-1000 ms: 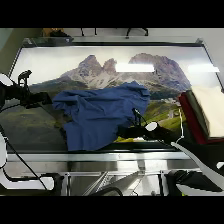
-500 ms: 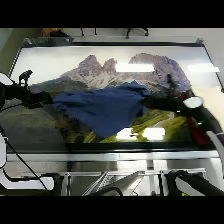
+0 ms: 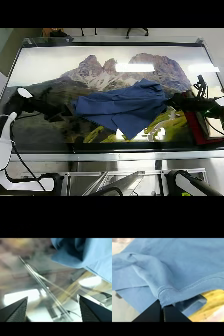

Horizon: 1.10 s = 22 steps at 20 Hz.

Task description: Fold the shirts.

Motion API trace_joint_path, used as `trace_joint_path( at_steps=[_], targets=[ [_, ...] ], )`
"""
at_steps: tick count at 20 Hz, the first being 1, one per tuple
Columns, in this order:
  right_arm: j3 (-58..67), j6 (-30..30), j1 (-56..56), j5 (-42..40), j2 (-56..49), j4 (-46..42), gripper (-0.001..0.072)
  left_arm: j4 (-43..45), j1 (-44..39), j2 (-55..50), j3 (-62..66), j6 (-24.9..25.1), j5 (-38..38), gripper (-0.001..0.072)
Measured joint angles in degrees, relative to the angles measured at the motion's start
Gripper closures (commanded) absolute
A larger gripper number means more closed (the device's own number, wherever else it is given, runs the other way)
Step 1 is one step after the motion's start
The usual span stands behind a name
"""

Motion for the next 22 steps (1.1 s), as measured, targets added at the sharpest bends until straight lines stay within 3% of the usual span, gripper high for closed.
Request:
trace_joint_path(
  at_steps=[1,9,22],
  targets=[
    [0.0,-0.2,-0.2,0.1,-0.1,-0.2,0.0694,-1.5,-1.3,0.0,-1.9,0.1,2.1,0.0114],
    [0.0,-0.4,-0.5,0.9,-0.3,-0.4,0.0694,-9.6,-7.7,-0.6,-5.7,2.3,17.1,0.0114],
    [0.0,-1.1,-0.5,1.2,-0.4,-0.6,0.0693,-11.4,-1.4,-0.7,-5.9,4.0,17.6,0.0114]
  ],
)
